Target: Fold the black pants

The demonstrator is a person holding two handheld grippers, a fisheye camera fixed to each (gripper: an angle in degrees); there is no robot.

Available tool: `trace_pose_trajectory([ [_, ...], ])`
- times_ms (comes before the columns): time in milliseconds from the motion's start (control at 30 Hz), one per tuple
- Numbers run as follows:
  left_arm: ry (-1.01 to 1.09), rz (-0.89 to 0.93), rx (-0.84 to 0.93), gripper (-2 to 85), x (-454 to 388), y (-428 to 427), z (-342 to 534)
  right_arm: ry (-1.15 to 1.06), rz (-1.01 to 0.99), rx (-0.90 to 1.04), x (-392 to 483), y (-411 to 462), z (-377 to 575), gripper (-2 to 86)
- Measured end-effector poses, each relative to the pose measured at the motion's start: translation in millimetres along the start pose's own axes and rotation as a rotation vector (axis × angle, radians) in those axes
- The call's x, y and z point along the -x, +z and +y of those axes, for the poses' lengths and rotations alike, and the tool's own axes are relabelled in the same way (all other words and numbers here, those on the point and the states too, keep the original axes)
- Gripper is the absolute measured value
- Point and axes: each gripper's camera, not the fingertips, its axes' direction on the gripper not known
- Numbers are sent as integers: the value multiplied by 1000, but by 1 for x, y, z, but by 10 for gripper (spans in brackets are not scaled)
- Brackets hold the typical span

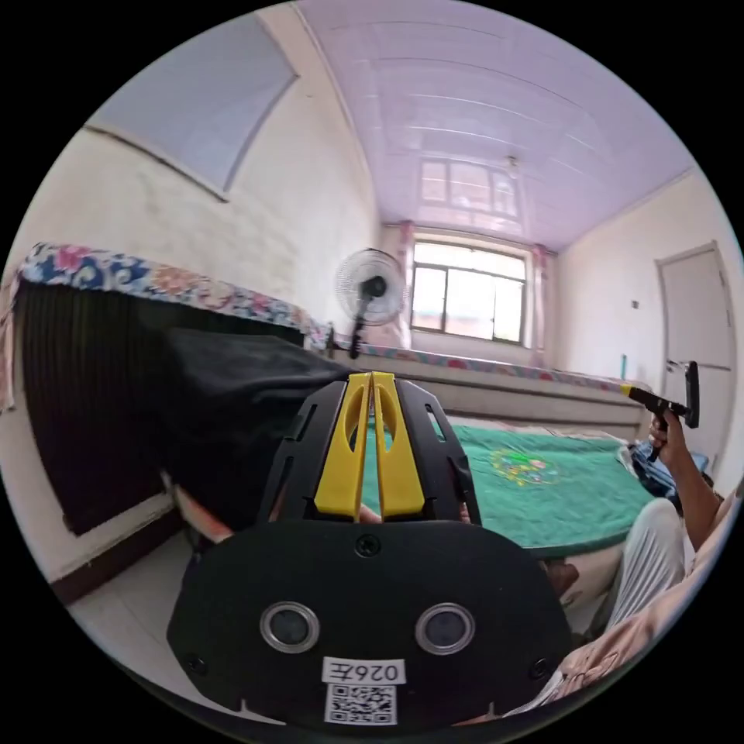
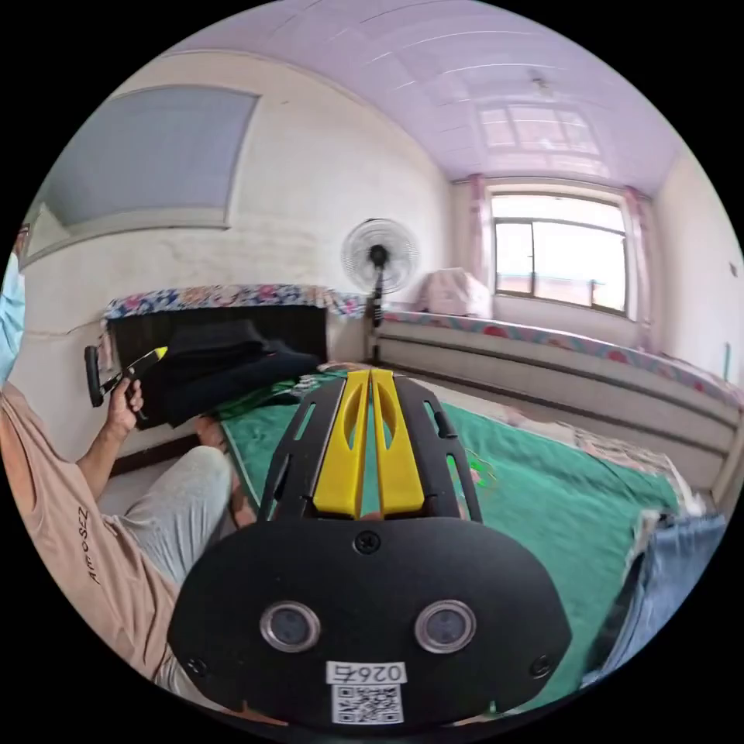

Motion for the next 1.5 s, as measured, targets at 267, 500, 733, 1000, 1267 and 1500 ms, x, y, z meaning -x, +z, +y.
trace_pose_trajectory([
  [267, -495, -63, -33, -10, 189, -115, 92, -343, -510, 81, 207, 188, -130, 14],
  [500, -551, -67, 19, -10, 256, -149, 152, -633, -561, 139, 400, 288, -192, 40],
  [733, -548, -7, 56, -9, 286, -155, 188, -879, -526, 169, 513, 341, -207, 105],
  [1000, -434, 87, 41, 68, 283, -126, 180, -866, -383, 189, 509, 363, -231, 1],
  [1267, -292, -85, 120, 162, 273, -53, 149, -263, -578, 198, 347, 363, -301, -6],
  [1500, -228, -68, 207, 73, 247, -3, 132, -8, -571, 49, 201, 316, -288, -9],
])
